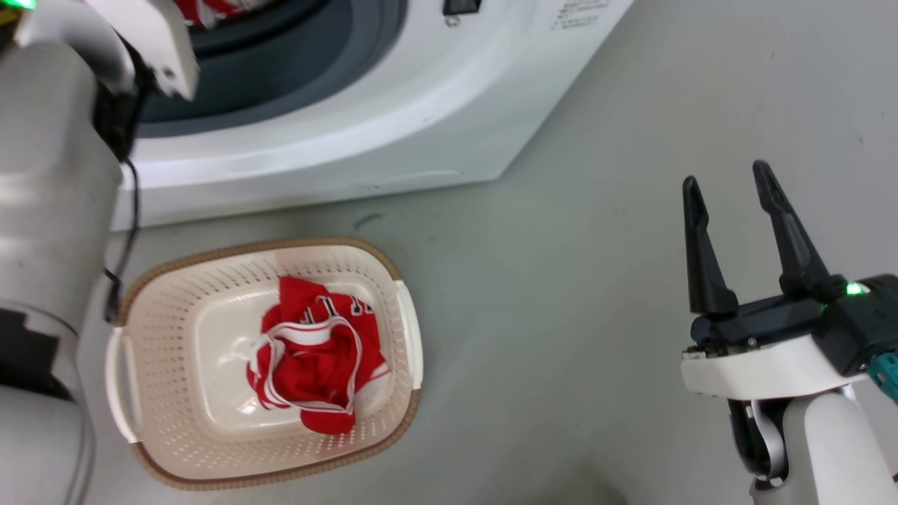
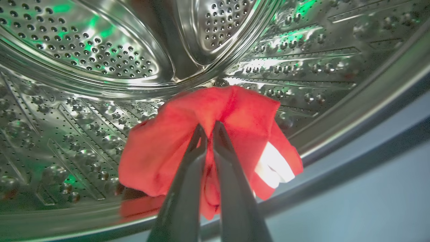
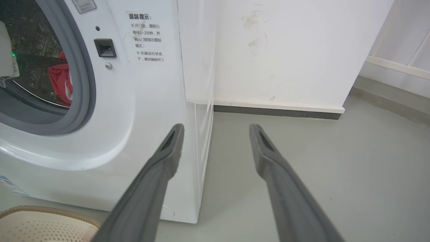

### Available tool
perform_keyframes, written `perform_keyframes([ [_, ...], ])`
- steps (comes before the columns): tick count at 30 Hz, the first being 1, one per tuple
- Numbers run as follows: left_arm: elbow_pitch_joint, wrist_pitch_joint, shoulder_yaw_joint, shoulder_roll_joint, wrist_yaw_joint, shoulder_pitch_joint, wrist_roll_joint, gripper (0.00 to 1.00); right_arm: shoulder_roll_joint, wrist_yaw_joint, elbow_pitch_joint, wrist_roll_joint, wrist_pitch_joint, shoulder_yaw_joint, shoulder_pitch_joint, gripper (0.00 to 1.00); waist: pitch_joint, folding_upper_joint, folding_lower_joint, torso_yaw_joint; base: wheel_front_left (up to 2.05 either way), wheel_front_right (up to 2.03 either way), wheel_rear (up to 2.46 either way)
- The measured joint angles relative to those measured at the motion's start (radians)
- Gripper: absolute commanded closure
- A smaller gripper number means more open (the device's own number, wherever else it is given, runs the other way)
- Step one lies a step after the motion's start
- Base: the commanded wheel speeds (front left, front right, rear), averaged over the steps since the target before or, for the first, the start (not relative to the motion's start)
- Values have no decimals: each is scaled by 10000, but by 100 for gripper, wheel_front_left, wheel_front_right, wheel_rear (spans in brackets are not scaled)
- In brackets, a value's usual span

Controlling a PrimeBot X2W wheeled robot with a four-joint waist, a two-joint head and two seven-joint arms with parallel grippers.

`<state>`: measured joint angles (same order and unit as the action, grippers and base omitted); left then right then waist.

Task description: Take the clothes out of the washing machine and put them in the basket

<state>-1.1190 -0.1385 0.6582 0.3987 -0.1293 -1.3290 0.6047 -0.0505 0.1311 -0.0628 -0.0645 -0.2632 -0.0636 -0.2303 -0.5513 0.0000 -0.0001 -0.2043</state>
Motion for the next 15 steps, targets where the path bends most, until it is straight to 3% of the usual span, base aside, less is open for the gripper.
perform_keyframes([
  [8,242,-1049,13,-314,81,1426,142,100,0,0,138,196,0,8,379,0,1025,0,0,454,0,0,0],
  [15,1499,-1216,-261,-374,520,3103,125,100,0,0,276,355,0,6,886,0,1895,0,0,768,0,0,0],
])
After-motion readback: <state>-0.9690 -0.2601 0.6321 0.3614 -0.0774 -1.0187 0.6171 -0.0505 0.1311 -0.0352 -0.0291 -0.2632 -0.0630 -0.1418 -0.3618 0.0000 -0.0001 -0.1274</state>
